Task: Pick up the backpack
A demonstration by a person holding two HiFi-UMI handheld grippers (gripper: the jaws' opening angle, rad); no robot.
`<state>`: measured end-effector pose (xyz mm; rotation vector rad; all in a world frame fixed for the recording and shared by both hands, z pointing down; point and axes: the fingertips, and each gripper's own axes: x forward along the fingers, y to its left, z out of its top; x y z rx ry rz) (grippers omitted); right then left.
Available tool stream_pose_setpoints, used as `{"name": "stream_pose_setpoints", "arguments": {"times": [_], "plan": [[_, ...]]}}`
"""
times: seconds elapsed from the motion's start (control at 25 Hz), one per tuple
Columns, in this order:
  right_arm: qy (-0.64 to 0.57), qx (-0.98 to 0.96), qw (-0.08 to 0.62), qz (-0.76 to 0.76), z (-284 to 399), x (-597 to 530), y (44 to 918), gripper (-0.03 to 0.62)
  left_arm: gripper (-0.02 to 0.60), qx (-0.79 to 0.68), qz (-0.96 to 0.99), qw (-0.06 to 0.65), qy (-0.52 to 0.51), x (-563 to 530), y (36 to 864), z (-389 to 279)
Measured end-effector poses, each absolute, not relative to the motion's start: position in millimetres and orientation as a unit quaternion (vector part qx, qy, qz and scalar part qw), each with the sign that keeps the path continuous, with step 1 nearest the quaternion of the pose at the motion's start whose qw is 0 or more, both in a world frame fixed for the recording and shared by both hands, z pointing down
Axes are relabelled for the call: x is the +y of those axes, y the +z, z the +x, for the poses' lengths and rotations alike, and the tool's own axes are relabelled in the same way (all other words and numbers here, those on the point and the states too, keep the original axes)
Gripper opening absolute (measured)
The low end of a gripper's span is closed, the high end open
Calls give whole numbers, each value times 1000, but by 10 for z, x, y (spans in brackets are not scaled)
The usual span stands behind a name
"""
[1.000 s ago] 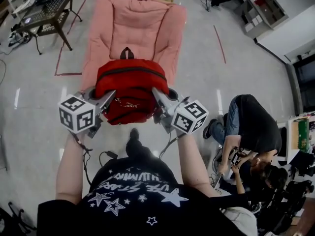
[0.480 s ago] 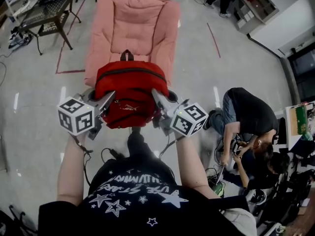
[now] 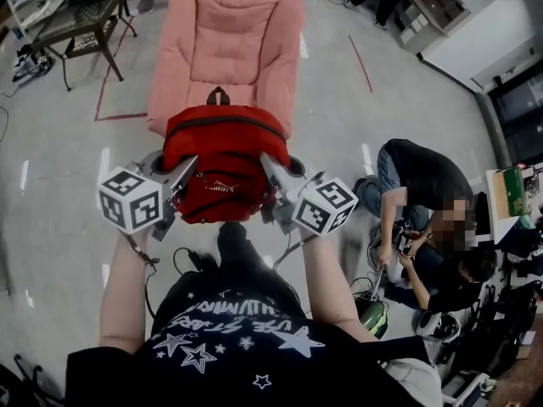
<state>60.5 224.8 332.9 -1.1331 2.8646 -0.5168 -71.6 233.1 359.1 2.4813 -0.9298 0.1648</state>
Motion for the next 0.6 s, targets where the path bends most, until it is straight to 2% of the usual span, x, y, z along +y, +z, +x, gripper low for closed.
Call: {"name": "stream_pose_setpoints", "arguments": {"times": [0.6], "plan": [[-166, 919, 1, -358, 466, 2774, 3567, 2, 41, -331, 908, 250, 53, 2833, 3823, -848]]}}
